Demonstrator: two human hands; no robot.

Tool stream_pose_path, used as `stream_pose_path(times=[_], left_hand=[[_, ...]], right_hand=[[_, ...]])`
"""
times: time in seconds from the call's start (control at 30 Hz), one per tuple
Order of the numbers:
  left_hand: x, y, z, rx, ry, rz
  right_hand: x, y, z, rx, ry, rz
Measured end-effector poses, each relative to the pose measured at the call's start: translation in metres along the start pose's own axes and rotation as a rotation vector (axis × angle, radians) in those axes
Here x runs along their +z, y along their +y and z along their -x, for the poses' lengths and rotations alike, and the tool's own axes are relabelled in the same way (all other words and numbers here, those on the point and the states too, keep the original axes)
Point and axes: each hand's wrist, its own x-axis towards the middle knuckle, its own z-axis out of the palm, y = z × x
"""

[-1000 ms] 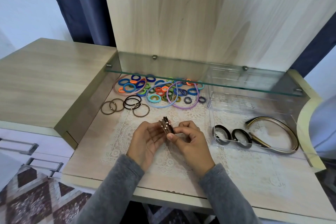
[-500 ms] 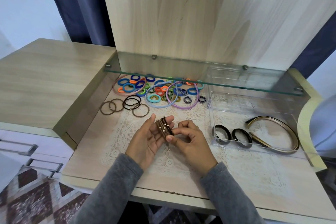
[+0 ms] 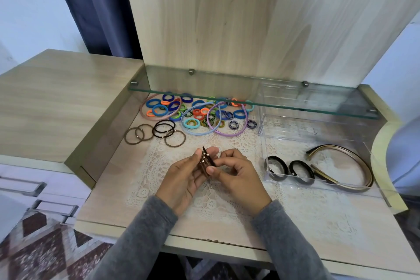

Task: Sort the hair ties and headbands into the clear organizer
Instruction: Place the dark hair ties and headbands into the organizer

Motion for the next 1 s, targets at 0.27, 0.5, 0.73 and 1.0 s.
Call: stream_pose_path(times=[0.27, 0.5, 0.73, 1.0], left_hand=[[0.0, 0.002, -0.002, 0.007, 0.022, 0.036], [0.002, 0.004, -0.002, -0.008, 0.019, 0.035], [0.001, 0.003, -0.002, -0.009, 0.016, -0.037], [0.005, 0.004, -0.002, -0.009, 0.021, 0.001]], right_hand=[[-0.001, 0.002, 0.001, -0.019, -0.023, -0.018], [-0.007, 0.003, 0.002, -0.018, -0.042, -0.09], [-0.007, -0.003, 0.004, -0.016, -0.032, -0.048], [-0.008, -0.007, 0.006, -0.02, -0.023, -0.054]])
